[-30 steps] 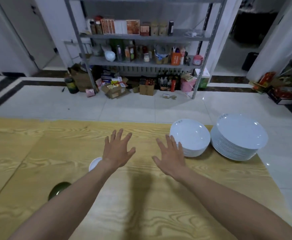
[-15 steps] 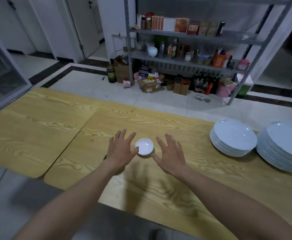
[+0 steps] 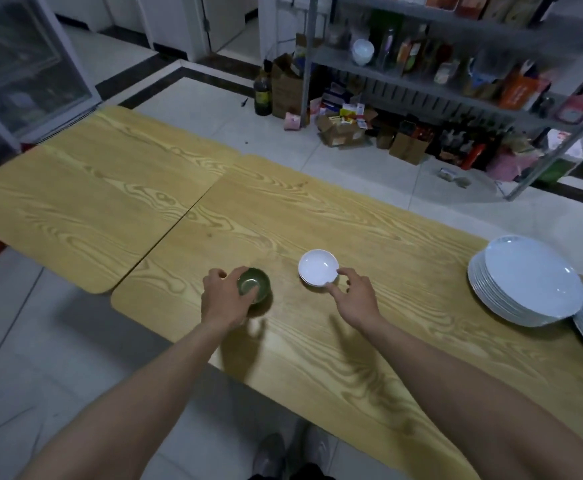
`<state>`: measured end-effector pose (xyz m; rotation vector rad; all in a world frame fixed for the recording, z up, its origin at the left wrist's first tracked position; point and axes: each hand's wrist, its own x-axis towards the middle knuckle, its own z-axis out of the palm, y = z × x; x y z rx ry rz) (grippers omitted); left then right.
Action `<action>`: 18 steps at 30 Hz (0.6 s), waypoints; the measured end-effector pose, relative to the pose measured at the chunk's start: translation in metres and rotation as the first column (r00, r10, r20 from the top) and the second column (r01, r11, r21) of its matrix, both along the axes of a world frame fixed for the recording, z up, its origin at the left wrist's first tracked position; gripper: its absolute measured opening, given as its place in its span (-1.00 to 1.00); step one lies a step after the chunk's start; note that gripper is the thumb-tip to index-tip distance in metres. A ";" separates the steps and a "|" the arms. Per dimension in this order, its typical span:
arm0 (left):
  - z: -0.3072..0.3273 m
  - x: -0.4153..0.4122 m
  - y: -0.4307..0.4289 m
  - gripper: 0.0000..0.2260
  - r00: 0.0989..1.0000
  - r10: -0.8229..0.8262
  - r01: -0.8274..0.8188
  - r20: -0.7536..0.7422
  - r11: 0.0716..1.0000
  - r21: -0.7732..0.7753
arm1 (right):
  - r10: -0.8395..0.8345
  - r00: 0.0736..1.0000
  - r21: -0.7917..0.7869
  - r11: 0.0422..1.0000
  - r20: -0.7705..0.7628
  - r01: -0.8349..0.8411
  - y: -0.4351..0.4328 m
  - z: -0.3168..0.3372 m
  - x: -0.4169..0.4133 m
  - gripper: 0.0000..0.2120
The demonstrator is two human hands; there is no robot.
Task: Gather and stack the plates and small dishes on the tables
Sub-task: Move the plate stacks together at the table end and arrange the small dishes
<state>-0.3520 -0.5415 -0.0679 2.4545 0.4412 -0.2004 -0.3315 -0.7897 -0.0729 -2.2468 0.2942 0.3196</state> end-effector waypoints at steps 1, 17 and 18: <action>-0.007 0.000 0.003 -0.57 0.999 0.032 -0.033 -0.025 0.999 -0.034 | -0.012 1.000 0.017 1.000 -0.008 0.012 0.000 -0.005 0.004 -0.58; -0.066 0.010 0.013 -0.75 0.967 0.243 -0.250 -0.082 0.828 -0.502 | -0.099 0.991 0.111 0.988 -0.090 0.109 0.008 -0.060 0.046 -0.67; -0.068 0.012 0.013 -0.75 0.963 0.258 -0.263 -0.082 0.817 -0.514 | -0.109 0.989 0.112 0.986 -0.096 0.120 0.008 -0.061 0.048 -0.67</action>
